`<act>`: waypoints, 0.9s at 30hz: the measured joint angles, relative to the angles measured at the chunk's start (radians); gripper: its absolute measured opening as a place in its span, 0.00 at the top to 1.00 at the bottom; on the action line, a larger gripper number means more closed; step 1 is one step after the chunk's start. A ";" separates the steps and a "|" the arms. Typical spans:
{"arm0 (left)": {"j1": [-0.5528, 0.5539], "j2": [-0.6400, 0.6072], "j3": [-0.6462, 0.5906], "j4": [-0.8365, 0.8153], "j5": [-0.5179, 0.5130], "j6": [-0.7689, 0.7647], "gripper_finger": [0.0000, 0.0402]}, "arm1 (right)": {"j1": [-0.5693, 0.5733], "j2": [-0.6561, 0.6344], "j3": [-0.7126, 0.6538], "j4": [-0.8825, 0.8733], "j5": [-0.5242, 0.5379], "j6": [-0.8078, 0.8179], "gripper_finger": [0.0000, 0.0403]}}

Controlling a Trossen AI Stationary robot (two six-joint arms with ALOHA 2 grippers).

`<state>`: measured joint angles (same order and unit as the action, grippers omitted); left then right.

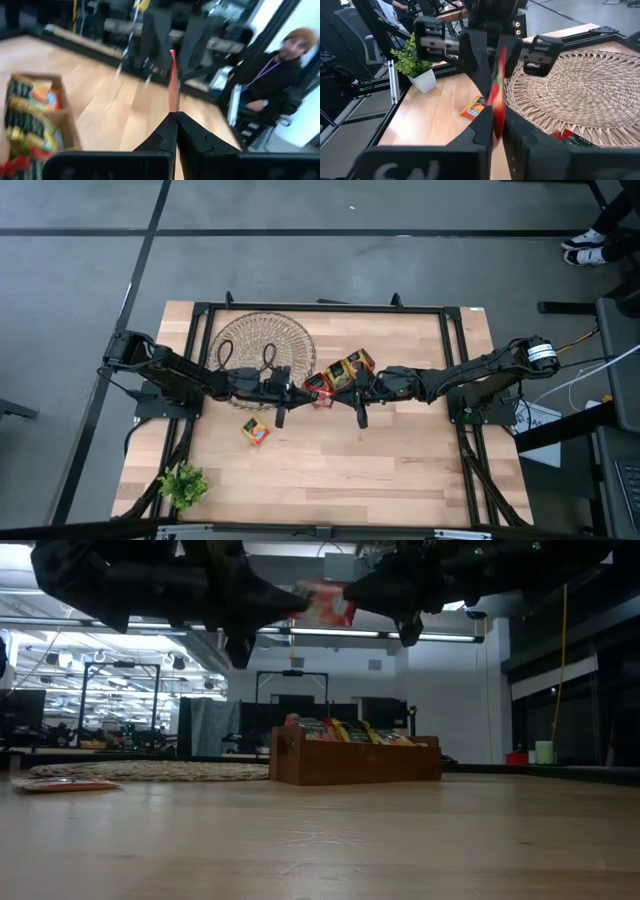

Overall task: Pick & Place Tea
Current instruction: Put the red tea bag into the left section of the wooden organizer

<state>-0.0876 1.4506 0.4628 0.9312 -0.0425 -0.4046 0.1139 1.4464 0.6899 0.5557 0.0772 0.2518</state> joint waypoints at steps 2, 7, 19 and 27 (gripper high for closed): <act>0.000 0.000 0.026 -0.080 -0.013 -0.009 0.99 | 0.000 0.000 0.000 -0.002 0.000 0.000 0.89; -0.003 0.000 0.162 -0.403 -0.016 0.021 0.99 | -0.007 -0.001 0.000 -0.062 -0.001 0.005 0.80; 0.058 0.000 0.465 -1.117 -0.013 0.056 0.99 | -0.043 -0.213 0.000 -0.626 0.006 0.163 0.71; 0.158 0.060 0.468 -1.109 0.044 0.051 1.00 | -0.043 -0.252 0.000 -0.722 0.047 0.186 0.71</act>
<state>0.0701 1.5103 0.9306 -0.1782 0.0017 -0.3532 0.0711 1.1943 0.6899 -0.1663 0.1246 0.4377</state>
